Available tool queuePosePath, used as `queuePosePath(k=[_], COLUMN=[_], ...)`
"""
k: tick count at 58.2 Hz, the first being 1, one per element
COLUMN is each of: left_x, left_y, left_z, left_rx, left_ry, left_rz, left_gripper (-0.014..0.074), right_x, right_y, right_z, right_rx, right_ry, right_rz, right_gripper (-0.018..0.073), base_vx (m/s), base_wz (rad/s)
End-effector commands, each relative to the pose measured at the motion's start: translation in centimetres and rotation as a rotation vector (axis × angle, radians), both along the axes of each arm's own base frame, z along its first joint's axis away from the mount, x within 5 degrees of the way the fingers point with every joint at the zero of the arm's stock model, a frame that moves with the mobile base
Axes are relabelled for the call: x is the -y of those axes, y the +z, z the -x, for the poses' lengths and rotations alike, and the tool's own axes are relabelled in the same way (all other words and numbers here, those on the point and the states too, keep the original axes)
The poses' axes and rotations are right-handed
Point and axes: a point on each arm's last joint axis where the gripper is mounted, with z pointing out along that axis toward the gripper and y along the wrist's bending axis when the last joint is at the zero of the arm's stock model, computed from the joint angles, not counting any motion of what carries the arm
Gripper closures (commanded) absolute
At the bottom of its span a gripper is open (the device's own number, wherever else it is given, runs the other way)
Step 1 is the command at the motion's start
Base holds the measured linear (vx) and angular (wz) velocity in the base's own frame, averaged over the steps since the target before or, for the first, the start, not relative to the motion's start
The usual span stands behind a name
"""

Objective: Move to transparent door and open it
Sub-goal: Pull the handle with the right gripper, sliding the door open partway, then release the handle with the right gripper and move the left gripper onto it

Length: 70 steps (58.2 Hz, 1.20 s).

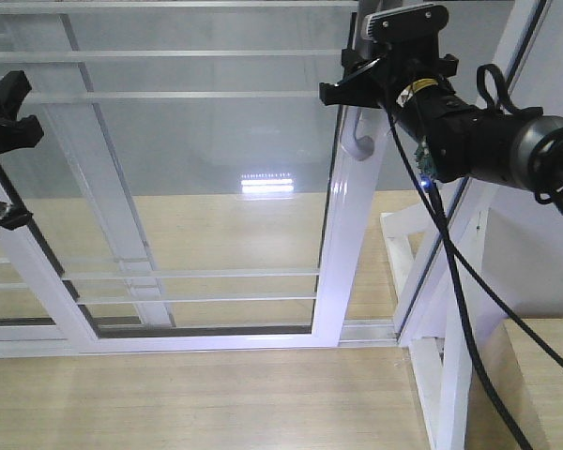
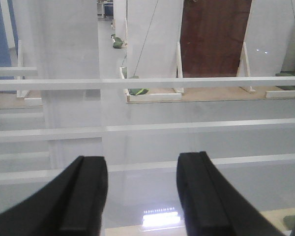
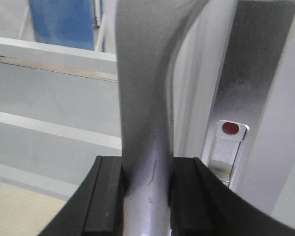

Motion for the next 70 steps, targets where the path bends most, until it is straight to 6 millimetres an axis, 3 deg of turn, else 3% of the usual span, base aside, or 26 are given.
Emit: queuePosePath(k=[1, 20, 27, 34, 45, 52, 60, 70], left_x=[0.1, 0.1, 0.1, 0.2, 1.0, 2.7, 4.1, 5.9], left_y=[2.4, 2.4, 2.4, 2.4, 2.3, 2.2, 1.9, 0.6], left_z=[0.0, 0.0, 0.0, 0.0, 0.1, 0.4, 0.3, -0.8], left_rx=[0.134, 0.134, 0.134, 0.134, 0.135, 0.135, 0.121, 0.153], left_ry=[-0.013, -0.013, -0.013, -0.015, -0.066, -0.170, -0.246, -0.336], left_rz=[0.028, 0.028, 0.029, 0.029, -0.016, -0.064, 0.021, 0.077], left_gripper=[0.0146, 0.0146, 0.0146, 0.0146, 0.0146, 0.0146, 0.0146, 0.0146], right_x=[-1.8, -5.8, -5.9, -5.1, -2.0, 1.2, 5.2, 10.0], right_y=[4.6, 4.2, 4.9, 7.0, 11.4, 13.3, 13.0, 10.3], right_z=[2.3, 4.4, 5.0, 6.2, 9.1, 11.9, 15.7, 20.6], right_rx=[0.134, 0.094, 0.094, 0.083, 0.077, 0.123, 0.137, 0.118], right_ry=[0.079, 0.189, 0.202, 0.207, 0.190, 0.137, 0.063, -0.065], right_rz=[-0.032, -0.011, 0.041, 0.092, 0.182, 0.158, 0.147, 0.147], right_gripper=[0.0517, 0.0513, 0.0513, 0.0513, 0.0571, 0.0566, 0.0564, 0.0564], base_vx=[0.00, 0.01, -0.01, 0.00, 0.00, 0.00, 0.00, 0.00], base_wz=[0.02, 0.02, -0.03, 0.00, 0.00, 0.00, 0.00, 0.00])
